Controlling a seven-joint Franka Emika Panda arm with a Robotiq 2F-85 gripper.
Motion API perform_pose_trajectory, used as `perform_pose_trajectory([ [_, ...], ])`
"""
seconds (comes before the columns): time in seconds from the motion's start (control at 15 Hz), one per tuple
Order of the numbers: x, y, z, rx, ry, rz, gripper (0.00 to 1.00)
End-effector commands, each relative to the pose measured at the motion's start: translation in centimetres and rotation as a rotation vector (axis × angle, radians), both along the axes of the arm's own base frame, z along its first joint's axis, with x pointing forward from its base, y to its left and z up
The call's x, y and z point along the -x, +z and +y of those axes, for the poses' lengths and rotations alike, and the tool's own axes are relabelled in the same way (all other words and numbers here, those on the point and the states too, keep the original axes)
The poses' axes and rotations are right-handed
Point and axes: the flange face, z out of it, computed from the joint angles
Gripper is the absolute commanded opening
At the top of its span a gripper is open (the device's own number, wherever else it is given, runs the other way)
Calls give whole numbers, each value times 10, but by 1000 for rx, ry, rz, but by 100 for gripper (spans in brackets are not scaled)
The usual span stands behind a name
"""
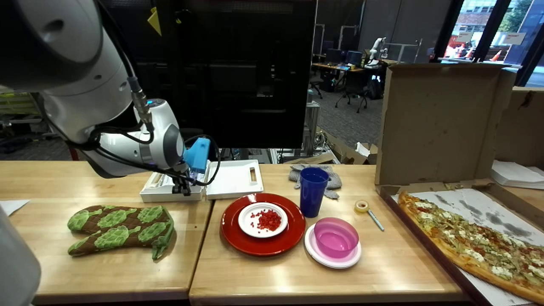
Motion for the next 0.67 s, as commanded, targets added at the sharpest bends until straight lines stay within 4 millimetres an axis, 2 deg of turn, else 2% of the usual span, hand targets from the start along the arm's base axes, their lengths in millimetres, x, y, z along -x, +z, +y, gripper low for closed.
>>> perform_pose_trajectory([
  [0.0, -1, 8, 17, 15, 40, 3, 1],
  [0.6, 0, 8, 59, 76, 139, 35, 1],
])
